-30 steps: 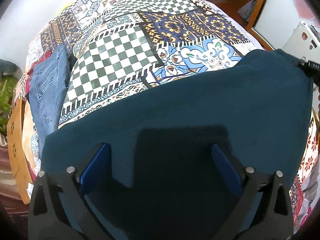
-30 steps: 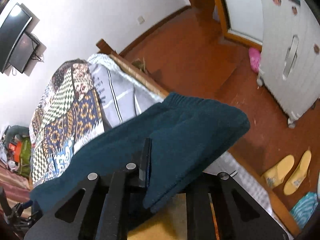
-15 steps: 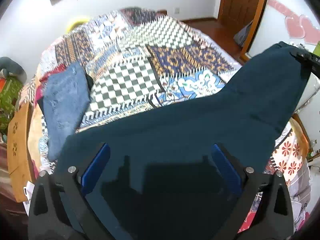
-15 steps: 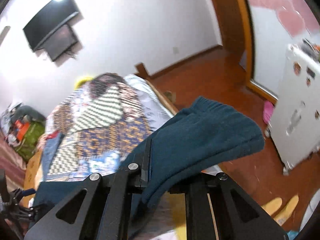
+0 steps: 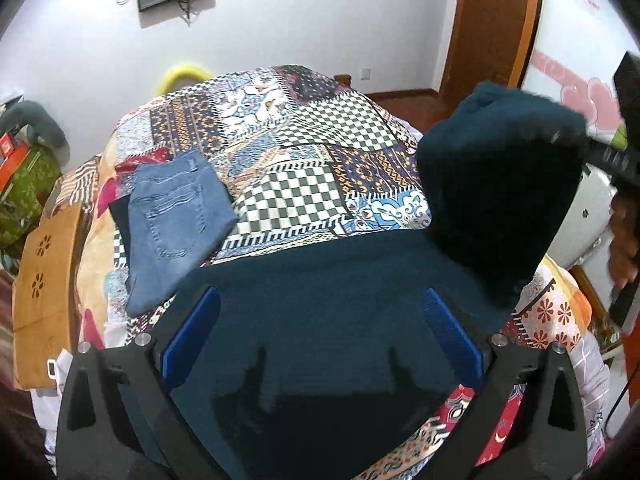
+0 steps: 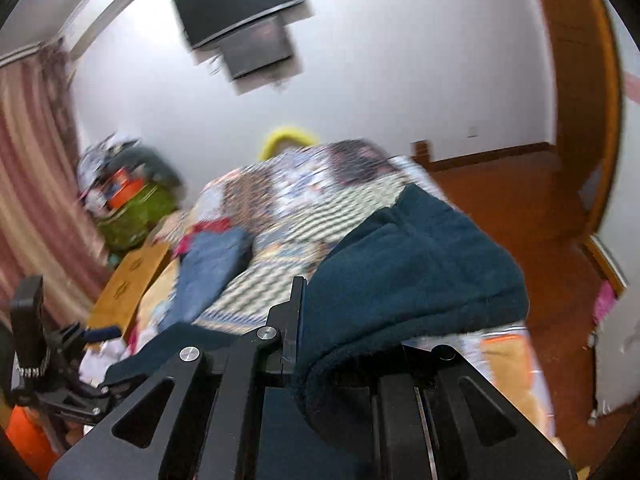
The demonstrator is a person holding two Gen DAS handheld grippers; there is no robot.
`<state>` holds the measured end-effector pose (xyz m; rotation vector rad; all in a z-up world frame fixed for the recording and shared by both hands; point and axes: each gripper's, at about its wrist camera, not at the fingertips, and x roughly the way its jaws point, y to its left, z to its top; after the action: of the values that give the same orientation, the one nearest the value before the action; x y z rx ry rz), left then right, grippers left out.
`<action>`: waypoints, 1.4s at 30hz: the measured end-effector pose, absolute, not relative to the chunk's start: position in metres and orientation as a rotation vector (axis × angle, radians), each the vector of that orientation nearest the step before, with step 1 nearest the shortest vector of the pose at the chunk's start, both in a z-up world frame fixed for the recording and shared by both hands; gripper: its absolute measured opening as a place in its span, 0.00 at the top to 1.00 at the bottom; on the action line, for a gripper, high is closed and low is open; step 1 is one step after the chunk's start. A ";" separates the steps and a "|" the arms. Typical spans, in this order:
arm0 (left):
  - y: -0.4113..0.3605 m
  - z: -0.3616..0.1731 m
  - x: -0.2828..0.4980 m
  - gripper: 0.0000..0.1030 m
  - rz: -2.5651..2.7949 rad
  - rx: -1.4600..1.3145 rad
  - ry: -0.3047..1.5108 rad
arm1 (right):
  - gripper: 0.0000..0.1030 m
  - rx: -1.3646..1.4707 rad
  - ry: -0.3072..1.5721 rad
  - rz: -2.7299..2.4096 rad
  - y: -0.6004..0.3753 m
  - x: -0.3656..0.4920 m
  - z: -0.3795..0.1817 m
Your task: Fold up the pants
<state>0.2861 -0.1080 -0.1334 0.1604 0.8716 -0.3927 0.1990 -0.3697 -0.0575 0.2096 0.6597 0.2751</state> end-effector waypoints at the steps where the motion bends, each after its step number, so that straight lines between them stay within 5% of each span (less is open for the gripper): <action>1: -0.102 -0.133 0.284 0.00 -0.389 0.151 0.871 | 0.92 0.185 0.682 0.298 -0.354 0.202 -0.065; 15: -0.047 -0.144 0.267 0.00 -0.290 0.100 0.906 | 0.85 -0.078 1.029 0.506 -0.244 0.192 -0.178; 20: -0.050 -0.140 0.266 0.00 -0.290 0.093 0.898 | 0.65 -0.072 1.035 0.542 -0.245 0.188 -0.168; 34: -0.111 -0.125 0.287 0.00 -0.381 0.104 0.877 | 0.57 0.056 0.863 0.460 -0.312 0.169 -0.107; 42: -0.174 -0.159 0.299 0.00 -0.442 0.179 0.964 | 0.56 0.100 0.915 0.293 -0.352 0.181 -0.136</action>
<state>0.2994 -0.1737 -0.1594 0.1785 0.9639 -0.4425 0.1809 -0.3523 -0.1362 0.0996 0.9150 0.2931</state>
